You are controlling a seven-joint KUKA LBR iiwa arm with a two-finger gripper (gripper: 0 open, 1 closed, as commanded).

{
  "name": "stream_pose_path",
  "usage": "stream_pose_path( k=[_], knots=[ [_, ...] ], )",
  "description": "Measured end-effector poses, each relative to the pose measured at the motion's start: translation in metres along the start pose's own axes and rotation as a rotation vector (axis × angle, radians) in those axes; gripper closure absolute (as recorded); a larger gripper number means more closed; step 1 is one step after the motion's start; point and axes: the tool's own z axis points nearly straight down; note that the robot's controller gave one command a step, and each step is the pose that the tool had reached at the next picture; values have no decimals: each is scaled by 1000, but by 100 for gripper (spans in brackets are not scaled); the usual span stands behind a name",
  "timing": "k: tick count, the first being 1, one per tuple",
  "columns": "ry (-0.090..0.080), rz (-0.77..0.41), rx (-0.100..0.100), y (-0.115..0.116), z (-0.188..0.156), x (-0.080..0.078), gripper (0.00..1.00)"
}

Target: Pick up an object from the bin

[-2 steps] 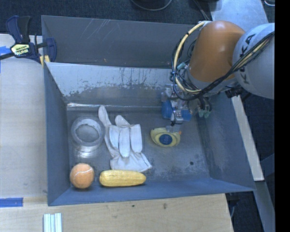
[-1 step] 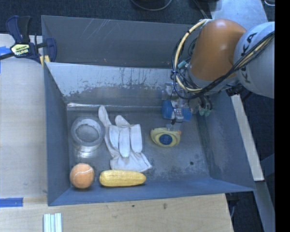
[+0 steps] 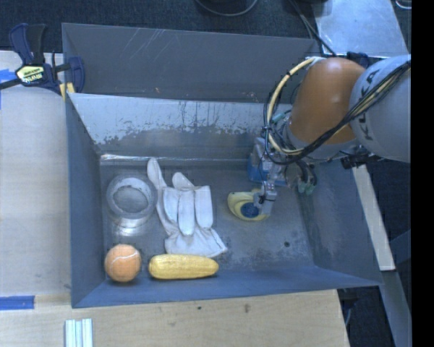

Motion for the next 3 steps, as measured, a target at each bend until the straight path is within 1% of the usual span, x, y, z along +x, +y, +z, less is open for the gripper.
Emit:
stream_pose_path(
  k=[1,2,3],
  knots=[
    [-2,60,-3,-15,-3,-6,0],
    [-11,229,0,-13,-6,8,0],
    [-20,99,-6,-11,17,0,0]
  ],
)
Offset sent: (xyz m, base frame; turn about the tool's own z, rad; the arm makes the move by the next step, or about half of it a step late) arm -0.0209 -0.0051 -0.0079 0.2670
